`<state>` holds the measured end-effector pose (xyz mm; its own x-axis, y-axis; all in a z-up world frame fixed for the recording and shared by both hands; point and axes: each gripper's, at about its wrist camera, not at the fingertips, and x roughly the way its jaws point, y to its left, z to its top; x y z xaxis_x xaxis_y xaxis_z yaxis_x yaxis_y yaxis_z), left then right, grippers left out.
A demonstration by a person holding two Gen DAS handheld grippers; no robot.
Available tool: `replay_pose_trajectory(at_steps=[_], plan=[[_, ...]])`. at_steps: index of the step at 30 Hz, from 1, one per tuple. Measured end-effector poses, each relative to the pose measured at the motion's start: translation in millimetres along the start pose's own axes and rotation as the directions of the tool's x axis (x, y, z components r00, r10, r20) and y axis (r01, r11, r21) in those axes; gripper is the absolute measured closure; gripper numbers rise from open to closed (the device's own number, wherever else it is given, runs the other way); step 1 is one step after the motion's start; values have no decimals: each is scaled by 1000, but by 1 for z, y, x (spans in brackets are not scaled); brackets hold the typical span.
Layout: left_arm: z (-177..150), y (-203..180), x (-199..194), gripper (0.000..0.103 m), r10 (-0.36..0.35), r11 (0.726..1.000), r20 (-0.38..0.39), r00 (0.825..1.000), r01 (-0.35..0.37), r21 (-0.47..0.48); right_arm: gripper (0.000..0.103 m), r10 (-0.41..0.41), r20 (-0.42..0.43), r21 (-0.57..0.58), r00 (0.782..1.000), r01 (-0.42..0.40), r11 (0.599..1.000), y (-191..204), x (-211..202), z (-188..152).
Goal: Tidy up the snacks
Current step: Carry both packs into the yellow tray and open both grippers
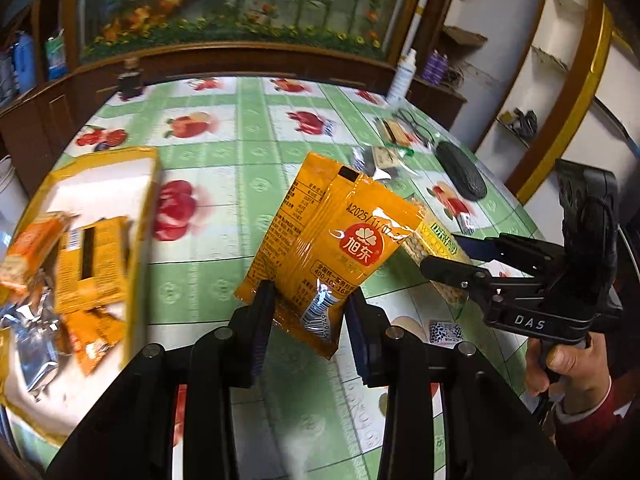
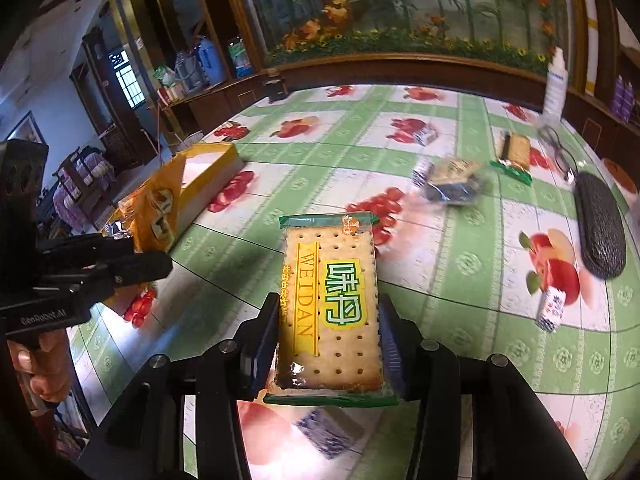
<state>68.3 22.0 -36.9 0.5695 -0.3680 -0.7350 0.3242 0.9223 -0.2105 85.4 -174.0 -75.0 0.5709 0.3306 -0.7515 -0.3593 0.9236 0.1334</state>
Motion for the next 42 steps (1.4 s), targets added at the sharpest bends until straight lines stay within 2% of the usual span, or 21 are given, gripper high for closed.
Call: replay_pose_trajectory(at_steps=[6, 13, 20, 25, 28, 35, 42], plan=[[-6, 34, -33, 70, 71, 996, 62, 996, -68, -61, 55, 1, 19, -62, 1000, 0, 998, 40, 6, 13], [-17, 73, -55, 70, 154, 978, 107, 982, -136, -158, 55, 62, 23, -108, 998, -60, 992, 83, 19, 25], [-31, 101, -65, 70, 240, 954, 107, 965, -215, -207, 56, 142, 20, -116, 990, -139, 983, 120, 36, 38], [-39, 120, -66, 70, 286, 935, 88, 954, -258, -242, 56, 203, 11, -106, 979, -201, 974, 147, 55, 50], [-44, 131, -64, 70, 290, 927, 75, 954, -261, -268, 56, 235, 11, -114, 972, -232, 966, 166, 66, 58], [-56, 149, -61, 70, 320, 904, 48, 946, -290, -313, 56, 264, -11, -121, 964, -264, 957, 198, 96, 75], [-59, 158, -55, 70, 359, 885, 31, 933, -330, -328, 56, 268, -36, -136, 963, -271, 953, 219, 118, 74]])
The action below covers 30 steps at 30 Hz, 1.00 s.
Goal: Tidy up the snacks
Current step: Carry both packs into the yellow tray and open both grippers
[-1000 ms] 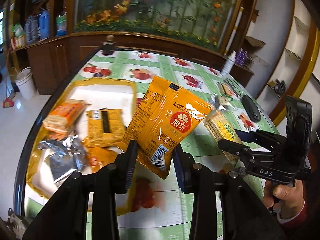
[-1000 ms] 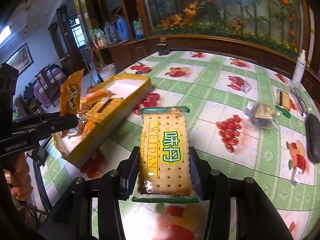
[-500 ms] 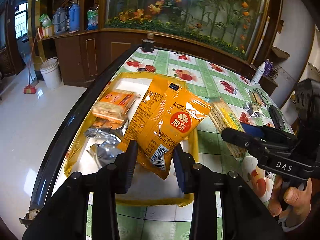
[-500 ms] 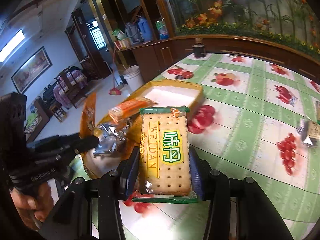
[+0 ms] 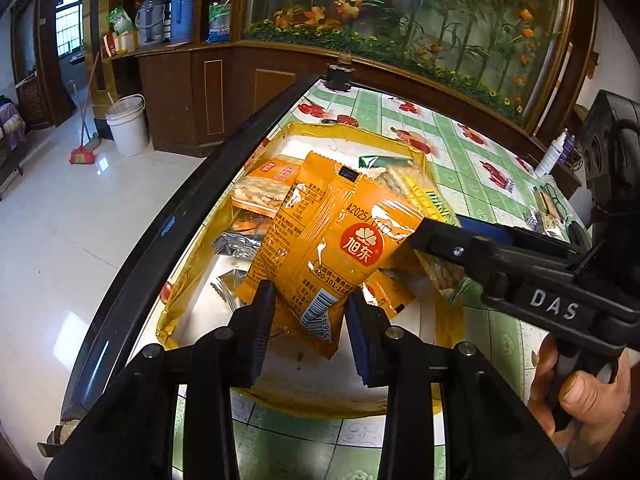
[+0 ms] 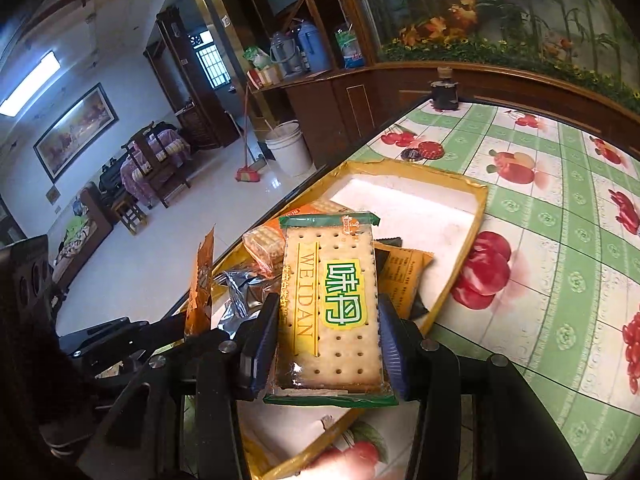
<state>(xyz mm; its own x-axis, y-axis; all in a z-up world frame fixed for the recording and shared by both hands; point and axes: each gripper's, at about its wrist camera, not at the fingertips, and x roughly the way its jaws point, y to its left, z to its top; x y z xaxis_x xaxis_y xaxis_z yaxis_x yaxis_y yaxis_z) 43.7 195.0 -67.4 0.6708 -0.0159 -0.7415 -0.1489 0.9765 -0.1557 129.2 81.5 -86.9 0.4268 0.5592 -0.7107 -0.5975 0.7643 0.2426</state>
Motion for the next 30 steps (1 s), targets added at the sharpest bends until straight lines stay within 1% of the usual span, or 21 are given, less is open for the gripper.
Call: replay_pose_trajectory(at_steps=[6, 10, 11, 12, 13, 14, 15, 16, 18, 21, 23, 25, 30], plan=[[-2, -1, 7, 70, 34, 999, -12, 999, -34, 3, 56, -9, -15, 14, 1000, 9, 1000, 0, 15, -3], [-2, 1, 8, 67, 64, 998, -13, 998, -64, -26, 55, -9, -28, 15, 1000, 10, 1000, 0, 19, -4], [-2, 3, 8, 62, 68, 997, -12, 998, -69, -35, 54, -4, -30, 21, 1000, 4, 1000, -1, 19, -4], [-2, 5, 6, 49, 74, 996, -9, 997, -74, -46, 53, -2, -27, 27, 1000, 3, 1000, -1, 18, -4], [-2, 6, 5, 41, 82, 995, -4, 997, -82, -53, 52, 0, -24, 32, 1000, 1, 999, -2, 17, -4], [-2, 8, 3, 28, 93, 994, 7, 996, -92, -57, 48, 3, -25, 41, 1000, -2, 999, -4, 16, -4], [-3, 9, -1, 26, 104, 993, 25, 994, -102, -60, 39, 7, -24, 48, 1000, -6, 999, -5, 14, -4], [-2, 10, -4, 26, 111, 992, 35, 993, -108, -62, 33, 4, -15, 49, 1000, -3, 999, -6, 12, -4], [-1, 12, -6, 26, 112, 991, 36, 993, -109, -73, 29, -8, 2, 53, 1000, 8, 999, -7, 5, -4], [-1, 13, -8, 26, 99, 992, 35, 994, -96, -81, 29, 1, 14, 64, 1000, -2, 998, -12, -5, -4], [-2, 11, -10, 26, 93, 993, 37, 995, -90, -79, 29, -11, 33, 63, 999, 9, 998, -16, -17, -6], [-3, 7, -11, 26, 85, 994, 35, 996, -83, -72, 29, -30, 55, 67, 998, 27, 997, -24, -33, -11], [-4, -12, -15, 26, 54, 998, 42, 998, -52, -37, 29, -105, 75, 131, 992, 95, 987, -64, -70, -34]])
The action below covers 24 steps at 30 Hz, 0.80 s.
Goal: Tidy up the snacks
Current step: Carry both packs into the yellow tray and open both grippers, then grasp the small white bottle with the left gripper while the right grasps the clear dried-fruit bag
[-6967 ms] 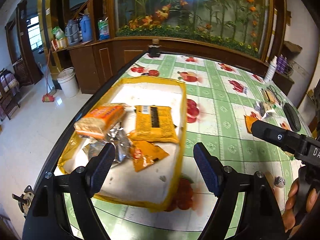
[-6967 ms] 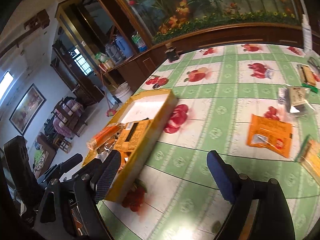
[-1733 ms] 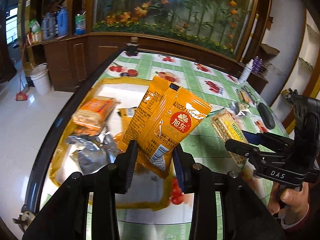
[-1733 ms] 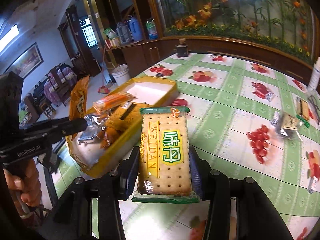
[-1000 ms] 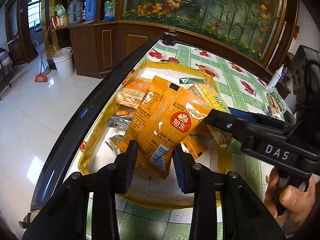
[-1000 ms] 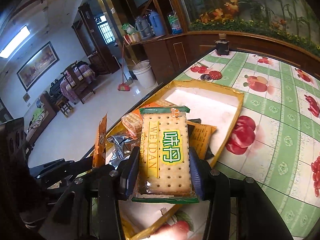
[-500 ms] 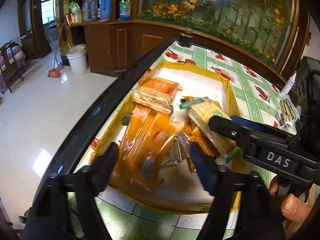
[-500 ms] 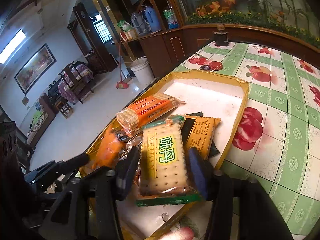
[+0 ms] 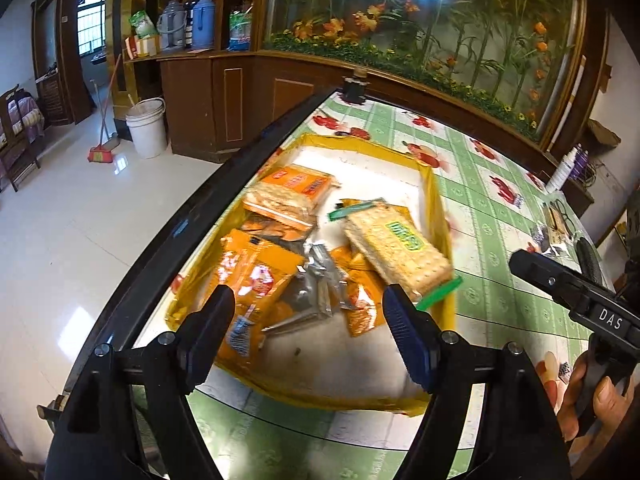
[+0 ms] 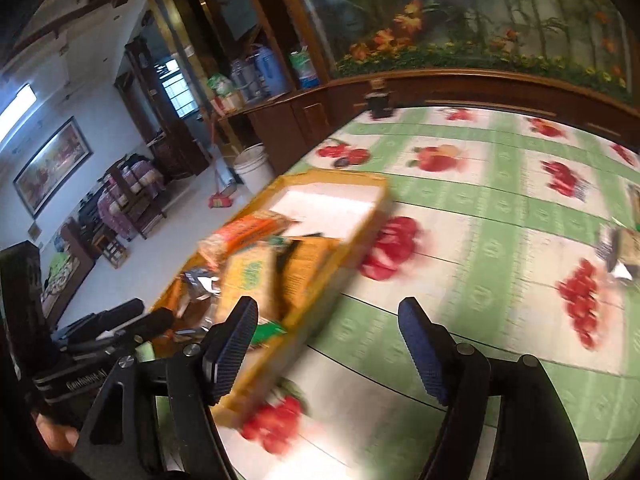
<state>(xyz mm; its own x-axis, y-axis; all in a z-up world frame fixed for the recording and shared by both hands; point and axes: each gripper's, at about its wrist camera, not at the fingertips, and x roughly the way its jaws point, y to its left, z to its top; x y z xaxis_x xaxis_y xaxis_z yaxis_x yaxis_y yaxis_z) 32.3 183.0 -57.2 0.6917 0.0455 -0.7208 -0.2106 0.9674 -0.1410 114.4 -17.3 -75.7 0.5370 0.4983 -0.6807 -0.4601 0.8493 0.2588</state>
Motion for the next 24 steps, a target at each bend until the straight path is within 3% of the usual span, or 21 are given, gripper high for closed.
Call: replay_pose_trajectory(at_steps=[12, 24], plan=[[-4, -70, -5, 26, -99, 988, -22, 995, 101, 113, 28, -145, 11, 209, 989, 139, 968, -113, -64, -41], [-16, -127, -7, 27, -160, 962, -67, 985, 171, 214, 28, -230, 34, 263, 973, 213, 941, -156, -102, -61]])
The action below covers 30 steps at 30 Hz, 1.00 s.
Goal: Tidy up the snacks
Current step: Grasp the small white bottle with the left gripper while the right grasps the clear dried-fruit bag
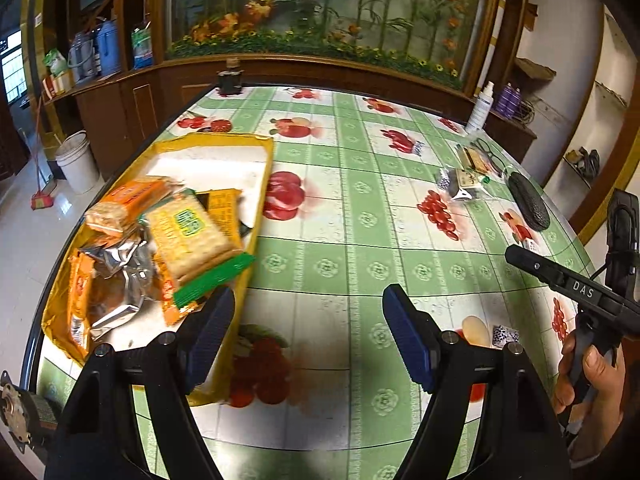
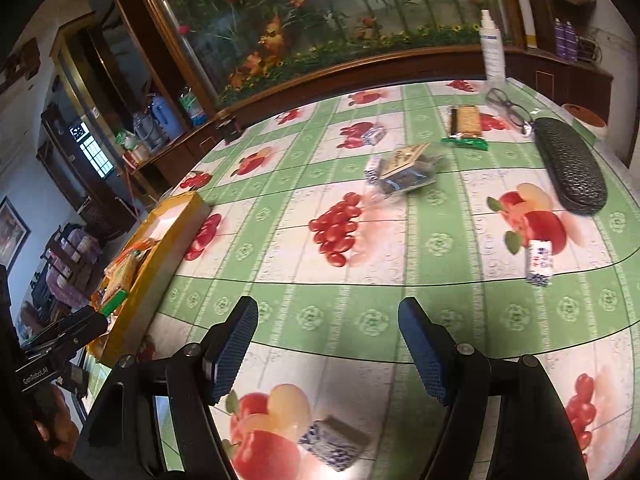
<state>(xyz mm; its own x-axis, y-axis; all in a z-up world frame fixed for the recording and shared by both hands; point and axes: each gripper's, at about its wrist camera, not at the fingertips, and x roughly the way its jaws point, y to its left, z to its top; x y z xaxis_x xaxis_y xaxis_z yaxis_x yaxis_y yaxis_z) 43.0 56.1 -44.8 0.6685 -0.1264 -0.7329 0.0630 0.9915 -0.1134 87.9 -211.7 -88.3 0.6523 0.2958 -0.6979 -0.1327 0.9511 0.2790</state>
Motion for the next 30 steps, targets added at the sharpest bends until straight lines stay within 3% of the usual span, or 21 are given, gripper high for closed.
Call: replay_pose_trajectory(at_steps=[5, 9, 13, 24, 26, 28, 30], plan=[[3, -17, 8, 27, -16, 1000, -23, 1000, 16, 19, 28, -35, 19, 14, 999, 35, 999, -18, 4, 16], [8, -28, 12, 27, -26, 999, -31, 999, 27, 34, 28, -19, 36, 87, 999, 16, 996, -40, 17, 43], [17, -39, 22, 27, -23, 999, -26, 999, 25, 48, 28, -59, 54, 124, 997, 52, 991, -51, 37, 71], [71, -69, 79, 27, 2, 999, -30, 1000, 0, 50, 27, -199, -32, 185, 980, 201, 962, -71, 110, 105], [80, -75, 87, 27, -5, 999, -35, 999, 7, 47, 33, -178, -47, 196, 983, 184, 963, -76, 120, 105], [89, -84, 95, 27, -16, 998, -39, 999, 18, 53, 58, -175, -42, 161, 984, 179, 970, -74, 120, 105], [99, -99, 106, 27, -33, 997, -38, 999, 35, 73, 62, -160, -38, 172, 986, 164, 971, -77, 111, 104]])
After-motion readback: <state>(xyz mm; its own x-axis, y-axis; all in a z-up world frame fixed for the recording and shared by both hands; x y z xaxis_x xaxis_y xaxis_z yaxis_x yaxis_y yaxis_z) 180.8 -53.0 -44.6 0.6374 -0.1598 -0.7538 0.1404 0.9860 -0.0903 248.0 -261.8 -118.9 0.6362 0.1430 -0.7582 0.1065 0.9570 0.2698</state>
